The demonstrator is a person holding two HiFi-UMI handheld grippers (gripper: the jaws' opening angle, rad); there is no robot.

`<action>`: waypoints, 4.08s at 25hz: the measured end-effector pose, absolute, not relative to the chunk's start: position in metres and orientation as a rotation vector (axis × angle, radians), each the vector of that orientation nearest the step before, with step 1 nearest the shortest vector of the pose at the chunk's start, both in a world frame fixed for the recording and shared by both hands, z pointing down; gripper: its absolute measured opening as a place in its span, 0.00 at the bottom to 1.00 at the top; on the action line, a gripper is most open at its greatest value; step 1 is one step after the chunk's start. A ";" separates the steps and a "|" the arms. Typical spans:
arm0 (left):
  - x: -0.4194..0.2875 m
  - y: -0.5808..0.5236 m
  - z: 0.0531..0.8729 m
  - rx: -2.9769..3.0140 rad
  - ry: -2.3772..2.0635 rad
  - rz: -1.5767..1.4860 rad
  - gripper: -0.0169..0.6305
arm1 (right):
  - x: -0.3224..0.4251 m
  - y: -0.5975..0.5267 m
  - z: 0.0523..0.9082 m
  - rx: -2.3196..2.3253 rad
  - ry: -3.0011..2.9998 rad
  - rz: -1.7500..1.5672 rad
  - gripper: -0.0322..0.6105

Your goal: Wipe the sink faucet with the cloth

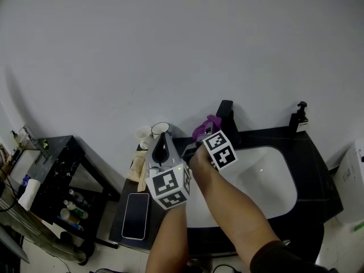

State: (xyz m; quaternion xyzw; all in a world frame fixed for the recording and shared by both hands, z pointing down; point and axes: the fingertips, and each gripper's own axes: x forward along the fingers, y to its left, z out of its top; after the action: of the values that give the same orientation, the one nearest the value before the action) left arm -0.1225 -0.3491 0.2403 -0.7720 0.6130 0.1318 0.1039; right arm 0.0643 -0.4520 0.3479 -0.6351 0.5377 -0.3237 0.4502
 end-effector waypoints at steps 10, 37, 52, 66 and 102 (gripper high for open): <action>-0.112 -0.352 0.245 -2.308 1.778 0.345 0.05 | 0.067 -0.439 0.374 -1.553 1.259 -0.877 0.21; -0.117 -0.355 0.252 -2.244 1.810 0.239 0.05 | 0.062 -0.390 0.399 -1.375 1.327 -1.009 0.21; -0.062 -0.362 0.291 -2.419 1.678 0.053 0.05 | 0.179 -0.330 0.307 -1.724 1.723 -0.446 0.21; -0.038 -0.366 0.307 -2.497 1.624 -0.018 0.05 | 0.203 -0.326 0.298 -2.111 2.385 0.311 0.21; -0.033 -0.363 0.309 -2.504 1.588 -0.034 0.05 | 0.196 -0.307 0.291 -2.070 2.381 0.449 0.21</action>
State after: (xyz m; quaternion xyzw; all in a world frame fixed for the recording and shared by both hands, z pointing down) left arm -0.0330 -0.3634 0.3090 -0.8411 0.5335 -0.0115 0.0880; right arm 0.1956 -0.3071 0.2908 -0.6494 0.7470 0.1407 -0.0224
